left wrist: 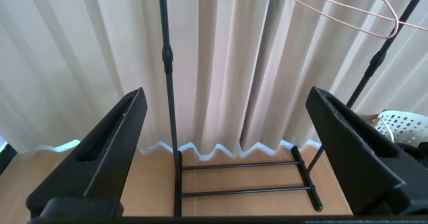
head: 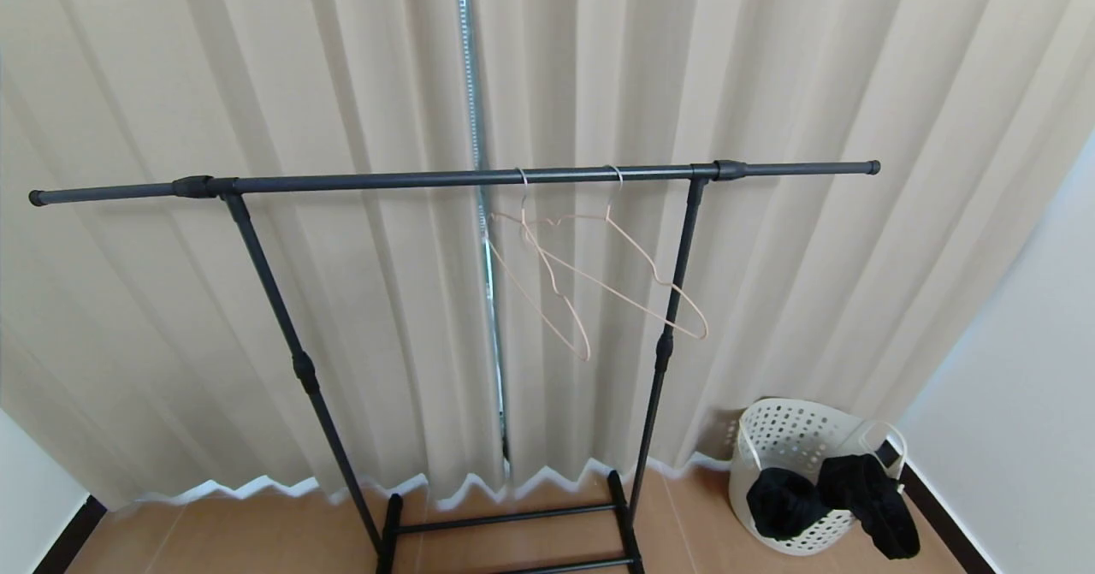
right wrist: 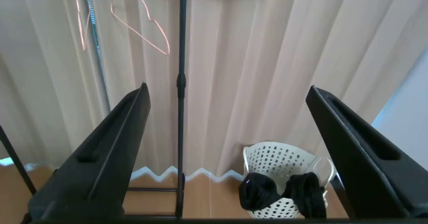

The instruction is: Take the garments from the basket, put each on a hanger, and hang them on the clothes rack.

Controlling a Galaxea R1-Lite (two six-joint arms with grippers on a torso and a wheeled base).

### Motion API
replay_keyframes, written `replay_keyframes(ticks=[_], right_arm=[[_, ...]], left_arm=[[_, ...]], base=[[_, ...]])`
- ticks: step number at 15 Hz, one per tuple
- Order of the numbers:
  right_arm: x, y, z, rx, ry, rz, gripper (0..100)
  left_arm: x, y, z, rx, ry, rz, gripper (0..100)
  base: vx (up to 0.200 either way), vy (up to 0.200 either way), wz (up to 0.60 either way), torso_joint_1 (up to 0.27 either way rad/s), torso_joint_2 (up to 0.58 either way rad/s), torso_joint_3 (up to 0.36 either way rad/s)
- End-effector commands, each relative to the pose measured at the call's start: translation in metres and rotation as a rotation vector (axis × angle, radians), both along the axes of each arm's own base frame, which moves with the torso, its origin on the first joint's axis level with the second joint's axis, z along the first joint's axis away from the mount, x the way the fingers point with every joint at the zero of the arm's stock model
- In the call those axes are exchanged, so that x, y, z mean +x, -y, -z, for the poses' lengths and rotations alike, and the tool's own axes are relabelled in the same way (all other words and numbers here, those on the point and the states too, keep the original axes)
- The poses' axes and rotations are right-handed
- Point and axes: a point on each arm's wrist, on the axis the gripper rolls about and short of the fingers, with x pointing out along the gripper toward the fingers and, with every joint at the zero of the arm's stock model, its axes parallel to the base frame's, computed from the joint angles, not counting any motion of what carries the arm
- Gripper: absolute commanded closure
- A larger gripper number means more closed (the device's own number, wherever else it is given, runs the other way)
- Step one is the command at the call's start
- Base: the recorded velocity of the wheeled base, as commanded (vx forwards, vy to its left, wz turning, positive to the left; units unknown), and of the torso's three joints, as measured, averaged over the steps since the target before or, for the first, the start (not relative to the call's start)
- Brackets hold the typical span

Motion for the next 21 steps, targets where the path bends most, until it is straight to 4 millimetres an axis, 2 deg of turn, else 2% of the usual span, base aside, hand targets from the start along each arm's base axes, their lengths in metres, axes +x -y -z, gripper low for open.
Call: replay_keyframes(ticks=[1,21], right_arm=[[0.0001,0.0,-0.0001,0.001,-0.001,0.0,0],[0.0004,0.0,0.0003,-0.024,-0.007,0.003,0]], left_arm=[[0.0,0.0,0.0,-0.001,0.0,0.0,0],[0.0,0.0,0.0,-0.001,0.0,0.0,0]], base=[[0.0,0.0,0.0,0.0,0.0,0.0],[0.0,0.0,0.0,0.0,0.0,0.0]])
